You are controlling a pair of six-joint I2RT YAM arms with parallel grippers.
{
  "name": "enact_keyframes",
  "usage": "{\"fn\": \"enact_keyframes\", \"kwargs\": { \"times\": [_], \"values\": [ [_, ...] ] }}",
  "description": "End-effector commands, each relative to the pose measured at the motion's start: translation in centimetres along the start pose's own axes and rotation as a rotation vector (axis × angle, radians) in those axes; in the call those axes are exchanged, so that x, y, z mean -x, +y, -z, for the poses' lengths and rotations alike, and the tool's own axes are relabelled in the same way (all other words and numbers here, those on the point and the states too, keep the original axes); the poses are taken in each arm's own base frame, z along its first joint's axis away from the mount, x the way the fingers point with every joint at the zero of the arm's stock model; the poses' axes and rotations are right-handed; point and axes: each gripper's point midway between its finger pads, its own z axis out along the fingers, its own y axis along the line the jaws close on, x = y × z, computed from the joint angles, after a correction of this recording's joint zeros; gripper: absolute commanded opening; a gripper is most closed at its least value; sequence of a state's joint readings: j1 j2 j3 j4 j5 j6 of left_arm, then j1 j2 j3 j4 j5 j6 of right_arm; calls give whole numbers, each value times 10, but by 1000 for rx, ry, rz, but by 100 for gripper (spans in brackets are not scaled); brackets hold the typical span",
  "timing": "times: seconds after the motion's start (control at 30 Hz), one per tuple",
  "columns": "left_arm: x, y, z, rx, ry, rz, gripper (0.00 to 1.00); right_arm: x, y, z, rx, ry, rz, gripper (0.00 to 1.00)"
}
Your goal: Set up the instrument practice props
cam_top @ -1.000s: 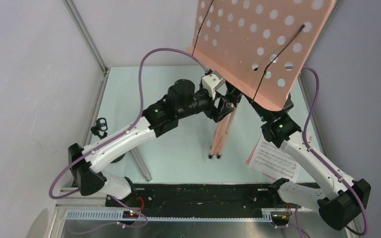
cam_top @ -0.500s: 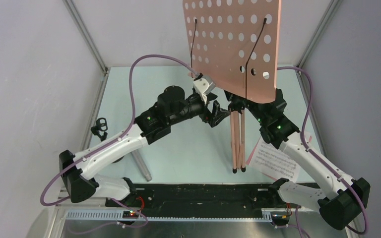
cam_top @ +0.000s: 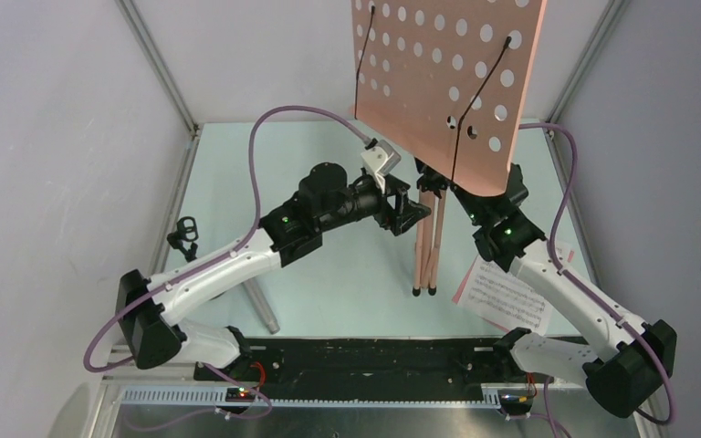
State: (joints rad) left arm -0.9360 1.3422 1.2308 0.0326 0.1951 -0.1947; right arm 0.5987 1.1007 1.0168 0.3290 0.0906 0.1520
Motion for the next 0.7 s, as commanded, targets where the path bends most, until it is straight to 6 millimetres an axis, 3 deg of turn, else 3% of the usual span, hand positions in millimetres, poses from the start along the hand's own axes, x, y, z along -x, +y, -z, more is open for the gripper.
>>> {"fn": "enact_keyframes", "kwargs": {
  "times": [0.0, 0.17, 0.27, 0.47, 0.67],
  "values": [
    [12, -3, -13, -20, -38, 16, 76, 182, 29, 24, 76, -560, -54, 0],
    [-15, 15, -25, 46, 6, 20, 73, 205, 28, 25, 58, -620, -67, 0],
    [-19, 19, -30, 59, 3, 27, 69, 211, 27, 25, 45, -639, -74, 0],
    [-23, 25, -39, 78, 0, 32, 43, 225, 29, 26, 48, -670, -90, 0],
    [-26, 32, -34, 113, 0, 8, 3, 231, 32, 25, 58, -666, -59, 0]
  ]
}}
